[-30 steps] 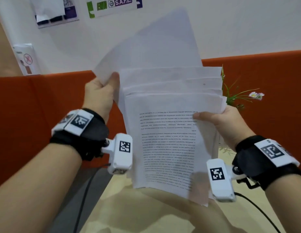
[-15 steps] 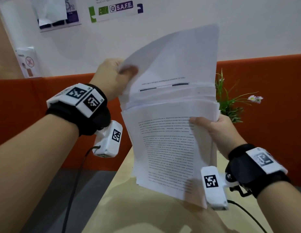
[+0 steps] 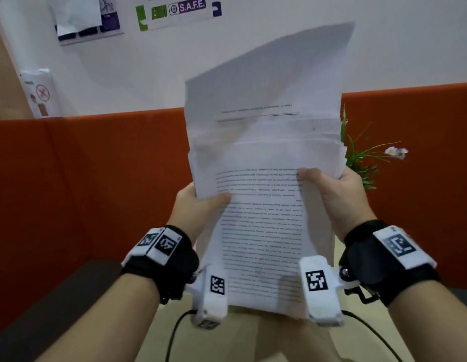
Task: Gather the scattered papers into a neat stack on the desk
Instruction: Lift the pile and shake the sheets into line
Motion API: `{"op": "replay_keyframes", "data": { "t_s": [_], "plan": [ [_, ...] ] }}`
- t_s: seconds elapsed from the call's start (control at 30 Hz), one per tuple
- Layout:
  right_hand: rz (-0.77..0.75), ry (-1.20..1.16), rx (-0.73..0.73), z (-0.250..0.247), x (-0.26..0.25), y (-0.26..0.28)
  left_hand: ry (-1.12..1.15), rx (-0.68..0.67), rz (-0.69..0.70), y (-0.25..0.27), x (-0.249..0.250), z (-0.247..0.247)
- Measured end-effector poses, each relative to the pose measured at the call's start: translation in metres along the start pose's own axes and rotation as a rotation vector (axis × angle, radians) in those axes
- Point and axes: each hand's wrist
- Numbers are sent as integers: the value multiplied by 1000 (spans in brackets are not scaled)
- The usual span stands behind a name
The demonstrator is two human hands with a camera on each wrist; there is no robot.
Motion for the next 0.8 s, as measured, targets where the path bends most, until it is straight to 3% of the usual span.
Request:
{"op": "replay_keyframes", "data": {
  "t_s": [0.17,0.27,0.37,0.47,0.57,0.73,0.8],
  "plan": [
    [-240,102,206,10,-3,1,33,199,109,-2,8,24],
    [-317,168,221,8,-1,5,20,188,108,2,2,28],
    [-307,198,200,6,0,5,5,145,107,6,-3,28],
    [-279,171,271,2,7,2,10,172,104,7,-3,28],
    [-127,223,203,1,25,5,-2,171,45,8,-5,31],
    [-151,192,170,-7,30,8,-11,198,22,7,-8,28],
    [-87,163,107,-13,29,8,-5,183,12,7,0,23]
  ]
}}
Point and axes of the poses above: each hand's wrist, its own y-axis away from the middle knuckle, its own z-axis out of the palm, x = y × z, and after that the axes turned 2 degrees about -y, right-handed
